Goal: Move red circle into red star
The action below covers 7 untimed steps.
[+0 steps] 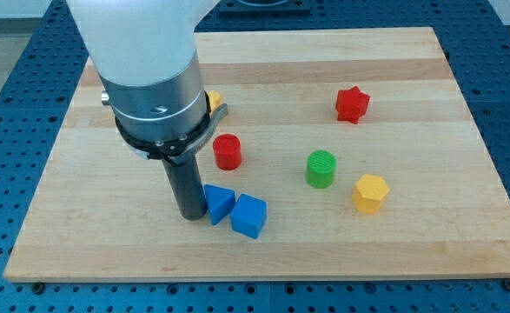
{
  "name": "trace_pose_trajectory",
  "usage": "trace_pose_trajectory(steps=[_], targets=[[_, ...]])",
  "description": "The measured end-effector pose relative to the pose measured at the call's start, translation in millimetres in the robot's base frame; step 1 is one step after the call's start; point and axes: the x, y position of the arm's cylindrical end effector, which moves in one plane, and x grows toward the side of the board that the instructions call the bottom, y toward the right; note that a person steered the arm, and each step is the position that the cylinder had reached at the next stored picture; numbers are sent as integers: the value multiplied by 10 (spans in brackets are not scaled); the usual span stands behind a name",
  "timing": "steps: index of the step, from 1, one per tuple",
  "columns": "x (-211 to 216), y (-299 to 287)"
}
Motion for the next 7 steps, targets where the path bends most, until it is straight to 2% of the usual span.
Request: trace_pose_trajectory(steps=[2,3,7], targets=[[-18,275],[-31,150],[-704,122]])
